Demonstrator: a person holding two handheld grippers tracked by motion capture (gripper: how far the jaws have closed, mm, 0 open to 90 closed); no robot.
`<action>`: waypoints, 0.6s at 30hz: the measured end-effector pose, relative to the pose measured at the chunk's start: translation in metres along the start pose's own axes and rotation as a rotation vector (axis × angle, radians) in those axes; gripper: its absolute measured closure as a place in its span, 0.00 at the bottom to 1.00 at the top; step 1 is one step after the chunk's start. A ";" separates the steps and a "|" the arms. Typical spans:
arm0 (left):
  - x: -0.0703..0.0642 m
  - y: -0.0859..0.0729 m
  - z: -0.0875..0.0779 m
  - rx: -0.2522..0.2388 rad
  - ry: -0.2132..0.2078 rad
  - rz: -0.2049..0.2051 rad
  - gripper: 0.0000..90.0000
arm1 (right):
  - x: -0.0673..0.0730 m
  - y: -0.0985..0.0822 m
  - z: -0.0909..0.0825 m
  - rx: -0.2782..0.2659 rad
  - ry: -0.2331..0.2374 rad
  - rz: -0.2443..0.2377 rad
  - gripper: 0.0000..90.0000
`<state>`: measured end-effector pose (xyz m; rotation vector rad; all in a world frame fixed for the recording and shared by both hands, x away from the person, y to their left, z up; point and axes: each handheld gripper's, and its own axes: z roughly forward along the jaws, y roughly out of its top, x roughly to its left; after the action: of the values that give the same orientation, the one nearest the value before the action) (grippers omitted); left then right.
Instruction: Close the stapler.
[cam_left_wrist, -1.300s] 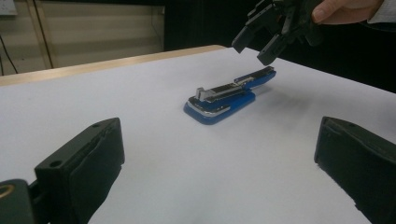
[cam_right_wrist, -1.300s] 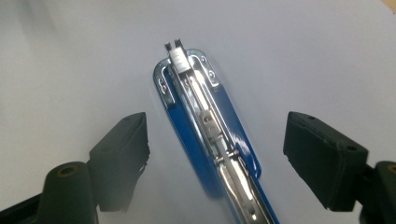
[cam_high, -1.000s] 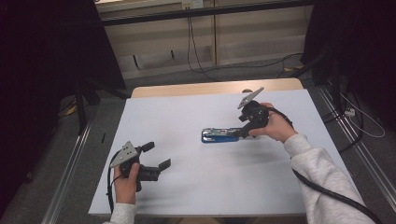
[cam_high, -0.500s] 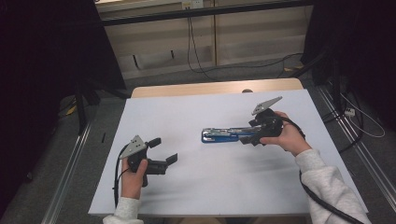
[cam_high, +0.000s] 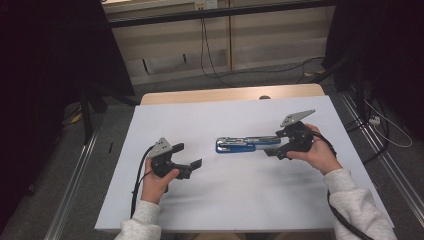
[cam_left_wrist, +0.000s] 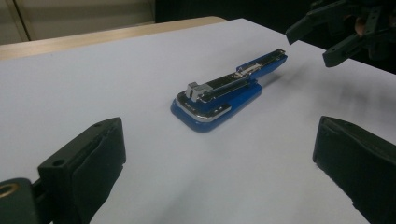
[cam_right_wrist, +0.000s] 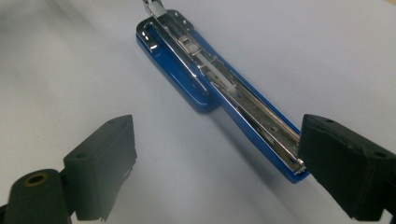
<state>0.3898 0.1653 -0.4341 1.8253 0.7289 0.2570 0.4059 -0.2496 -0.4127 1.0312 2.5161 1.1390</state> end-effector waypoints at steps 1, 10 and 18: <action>0.001 0.001 0.002 0.007 -0.002 -0.003 0.03 | 0.000 -0.001 -0.001 -0.007 0.000 0.010 0.12; 0.003 0.008 0.022 0.060 0.022 0.007 0.08 | -0.002 -0.004 -0.007 -0.028 -0.044 0.041 0.21; 0.005 0.011 0.032 0.108 0.024 0.005 0.32 | -0.007 -0.014 -0.015 -0.056 -0.086 0.078 0.32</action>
<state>0.4139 0.1412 -0.4369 1.9290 0.7678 0.2479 0.3969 -0.2696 -0.4134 1.1470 2.3830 1.1531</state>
